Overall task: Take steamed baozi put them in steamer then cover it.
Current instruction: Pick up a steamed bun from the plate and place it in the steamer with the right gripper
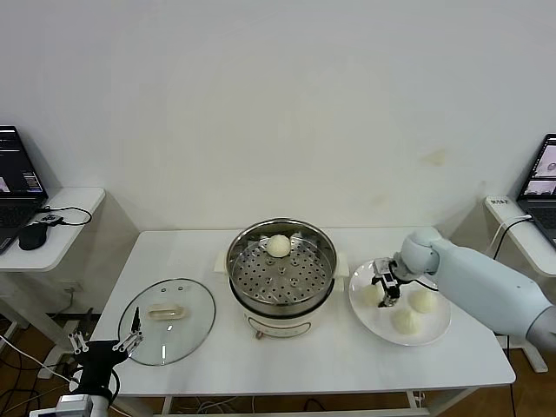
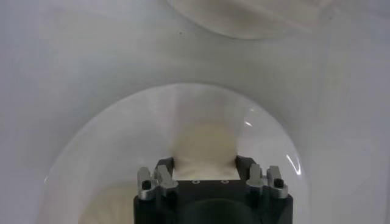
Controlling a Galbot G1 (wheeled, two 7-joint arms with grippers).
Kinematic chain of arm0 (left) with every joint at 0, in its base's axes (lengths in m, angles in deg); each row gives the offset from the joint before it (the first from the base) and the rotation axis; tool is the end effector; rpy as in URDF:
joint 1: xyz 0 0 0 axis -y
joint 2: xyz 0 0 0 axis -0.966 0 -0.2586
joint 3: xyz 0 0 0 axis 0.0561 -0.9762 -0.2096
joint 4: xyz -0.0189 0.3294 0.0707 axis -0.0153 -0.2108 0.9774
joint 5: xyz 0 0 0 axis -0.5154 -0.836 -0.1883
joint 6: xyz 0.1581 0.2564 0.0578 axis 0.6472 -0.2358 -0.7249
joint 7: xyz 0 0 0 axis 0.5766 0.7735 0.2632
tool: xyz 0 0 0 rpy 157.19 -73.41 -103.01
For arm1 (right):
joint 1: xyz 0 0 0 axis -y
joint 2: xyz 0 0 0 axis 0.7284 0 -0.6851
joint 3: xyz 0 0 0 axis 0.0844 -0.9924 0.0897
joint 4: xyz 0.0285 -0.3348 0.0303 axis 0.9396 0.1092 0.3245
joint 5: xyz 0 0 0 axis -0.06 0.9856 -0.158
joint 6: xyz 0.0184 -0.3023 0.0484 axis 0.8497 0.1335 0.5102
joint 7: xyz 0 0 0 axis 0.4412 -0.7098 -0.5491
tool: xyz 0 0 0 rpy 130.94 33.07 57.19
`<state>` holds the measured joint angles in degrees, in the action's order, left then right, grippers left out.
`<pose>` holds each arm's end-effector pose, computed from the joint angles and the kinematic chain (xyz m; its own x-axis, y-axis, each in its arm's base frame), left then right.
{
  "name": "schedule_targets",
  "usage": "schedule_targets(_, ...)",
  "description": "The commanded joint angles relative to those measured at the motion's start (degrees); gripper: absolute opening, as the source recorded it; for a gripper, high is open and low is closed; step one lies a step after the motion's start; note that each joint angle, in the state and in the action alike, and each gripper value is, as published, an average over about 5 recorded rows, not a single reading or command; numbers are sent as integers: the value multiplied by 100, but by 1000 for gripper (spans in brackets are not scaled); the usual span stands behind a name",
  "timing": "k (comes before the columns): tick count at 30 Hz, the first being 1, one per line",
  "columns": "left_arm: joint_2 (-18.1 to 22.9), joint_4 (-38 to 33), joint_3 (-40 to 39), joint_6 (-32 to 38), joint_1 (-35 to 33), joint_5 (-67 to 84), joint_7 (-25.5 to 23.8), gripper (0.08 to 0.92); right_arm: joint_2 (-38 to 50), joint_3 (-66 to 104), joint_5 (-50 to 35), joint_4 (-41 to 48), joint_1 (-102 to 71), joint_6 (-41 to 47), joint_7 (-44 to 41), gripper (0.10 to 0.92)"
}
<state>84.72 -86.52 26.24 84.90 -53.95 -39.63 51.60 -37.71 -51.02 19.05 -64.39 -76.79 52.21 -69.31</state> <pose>0.1030 0.1094 -0.2819 -0.9839 -0.1741 0.0406 -0.1596 0.9578 0.2391 0.4744 -0.1219 -0.2088 -0.2217 -0.1151 0.9683 -0.9624 -0.1342 -0.2363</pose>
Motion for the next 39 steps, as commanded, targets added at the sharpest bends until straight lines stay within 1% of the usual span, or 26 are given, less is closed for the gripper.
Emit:
schedule_targets(1, -22, -54, -28, -16, 21, -3, -4, 823, 767, -472, -877, -887, 1413, 241, -269, 636)
schedule_targets(6, -73, -70, -74, -41, 66, -3, -11, 823, 1075, -1351, -1572, -1404, 2781, 433, -219, 636)
schedule_targets(9, -100, -68, -101, -49, 103, 2, -11, 823, 984, -1887, -2092, -1636, 3613, 580, -136, 639)
schedule_targets(13, -109, -56, -134, -51, 144, 6, -9, 823, 544, -2140, -2810, -1821, 4035, 900, 88, 644)
schedule_targets(18, -110, -48, -109, -44, 143, 21, -8, 823, -291, -2239, -3490, -1910, 3959, 1388, 491, 649)
schedule_targets(22, -101, -51, -44, -38, 125, 36, -9, 823, -1063, -2225, -3805, -1605, 3711, 1763, 758, 653)
schedule_targets(28, -49, -99, 29, -29, 104, 54, -11, 823, -2238, -2205, -3960, -872, 3216, 2155, 1084, 653)
schedule_targets(32, -28, -137, 82, -25, 107, 68, -11, 823, -2772, -2228, -3961, -443, 2886, 2383, 1214, 653)
schedule_targets(39, -8, -111, 122, -8, 133, 110, -8, 823, -3257, -2250, -3939, 31, 2538, 2522, 1360, 653)
